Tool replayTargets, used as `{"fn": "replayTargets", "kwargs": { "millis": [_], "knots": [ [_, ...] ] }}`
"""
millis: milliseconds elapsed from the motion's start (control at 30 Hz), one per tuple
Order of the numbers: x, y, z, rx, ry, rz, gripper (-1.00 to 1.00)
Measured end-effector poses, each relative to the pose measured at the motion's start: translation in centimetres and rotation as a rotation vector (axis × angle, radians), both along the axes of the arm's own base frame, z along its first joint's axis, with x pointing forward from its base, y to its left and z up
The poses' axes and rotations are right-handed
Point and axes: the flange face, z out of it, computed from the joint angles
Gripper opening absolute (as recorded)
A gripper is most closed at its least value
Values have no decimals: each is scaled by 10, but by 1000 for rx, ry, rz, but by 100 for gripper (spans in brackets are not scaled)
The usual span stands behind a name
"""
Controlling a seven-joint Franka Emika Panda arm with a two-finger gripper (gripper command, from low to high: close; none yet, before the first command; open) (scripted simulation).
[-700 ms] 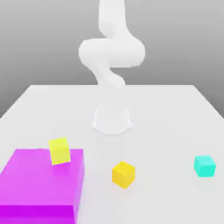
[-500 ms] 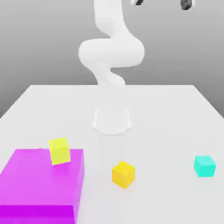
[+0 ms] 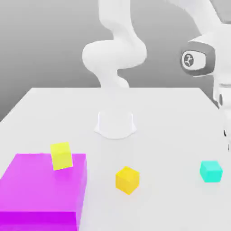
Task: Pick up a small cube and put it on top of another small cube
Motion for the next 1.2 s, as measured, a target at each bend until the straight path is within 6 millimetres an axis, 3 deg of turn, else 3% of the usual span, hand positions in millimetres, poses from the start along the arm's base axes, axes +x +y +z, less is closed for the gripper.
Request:
{"fn": "replayTargets", "kwargs": {
  "millis": [100,233,267,500,700,767,800,900,1067,1200],
  "knots": [
    [-26,5,-49,-49,44,117,0],
    [-31,6,-96,-57,52,136,0],
    [-31,5,-106,-57,53,136,-100],
    [-32,5,-109,-58,53,137,-100],
    [-28,-1,-51,-60,52,120,-100],
    [-6,-42,-35,-66,46,0,-100],
    [11,-76,-29,-68,45,-100,-100],
    [27,-149,-12,-67,47,-311,-100],
    [16,-252,6,-41,67,-632,-100],
    [13,-268,-18,-29,76,-691,-100]
  ]
}}
